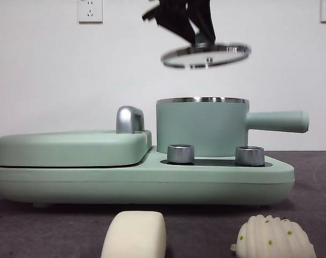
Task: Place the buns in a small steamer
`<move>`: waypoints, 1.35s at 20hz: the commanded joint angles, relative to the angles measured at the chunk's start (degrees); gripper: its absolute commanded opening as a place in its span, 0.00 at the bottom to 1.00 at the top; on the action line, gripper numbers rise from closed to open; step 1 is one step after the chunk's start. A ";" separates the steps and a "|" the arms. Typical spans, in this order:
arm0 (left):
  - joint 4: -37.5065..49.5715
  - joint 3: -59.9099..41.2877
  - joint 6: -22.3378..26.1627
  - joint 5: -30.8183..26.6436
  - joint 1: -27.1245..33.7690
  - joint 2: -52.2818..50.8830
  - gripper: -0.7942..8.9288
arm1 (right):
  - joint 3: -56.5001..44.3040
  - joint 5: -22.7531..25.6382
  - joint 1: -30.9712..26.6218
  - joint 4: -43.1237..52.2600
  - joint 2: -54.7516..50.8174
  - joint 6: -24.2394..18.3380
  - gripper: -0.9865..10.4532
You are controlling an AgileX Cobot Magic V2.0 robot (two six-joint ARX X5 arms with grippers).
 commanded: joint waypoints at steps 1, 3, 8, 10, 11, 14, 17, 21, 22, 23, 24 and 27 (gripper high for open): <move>-1.66 4.48 0.26 -0.07 0.35 0.59 0.10 | 0.77 0.11 0.04 0.13 0.17 0.98 0.52; -3.10 6.14 0.24 -0.07 1.57 0.59 0.10 | 0.79 -0.28 0.04 0.17 0.28 2.86 0.52; -6.36 6.60 1.79 -0.07 6.27 0.59 0.10 | 0.79 -3.41 0.61 0.11 2.71 8.31 0.52; -6.62 6.60 2.14 -0.07 8.44 0.59 0.10 | 0.83 -3.98 2.32 0.11 4.17 9.77 0.50; -6.58 6.60 2.16 -0.07 9.77 0.59 0.10 | 0.83 -3.96 3.87 0.11 5.11 10.78 0.49; -6.58 6.60 2.16 -0.07 13.49 0.59 0.10 | 1.11 -3.28 9.70 -0.07 8.11 13.09 0.49; -6.19 6.60 2.19 -0.07 16.57 0.59 0.10 | 2.34 1.46 17.55 -1.53 12.52 15.39 0.49; -6.21 6.60 2.89 -0.07 19.96 0.59 0.10 | 5.33 12.87 30.95 -4.31 21.51 17.84 0.49; -6.21 6.60 3.26 -0.07 20.65 0.59 0.10 | 5.84 15.30 34.16 -4.31 23.74 18.71 0.49; -6.21 6.60 3.26 -0.04 21.57 0.59 0.10 | 6.49 18.29 38.03 -4.31 26.75 19.80 0.49; -6.21 6.60 3.23 -0.04 22.49 0.59 0.10 | 7.17 20.90 41.59 -4.33 29.86 20.98 0.48; -6.19 6.60 3.23 -0.02 24.52 0.59 0.10 | 9.20 26.16 49.42 -4.28 38.88 24.63 0.46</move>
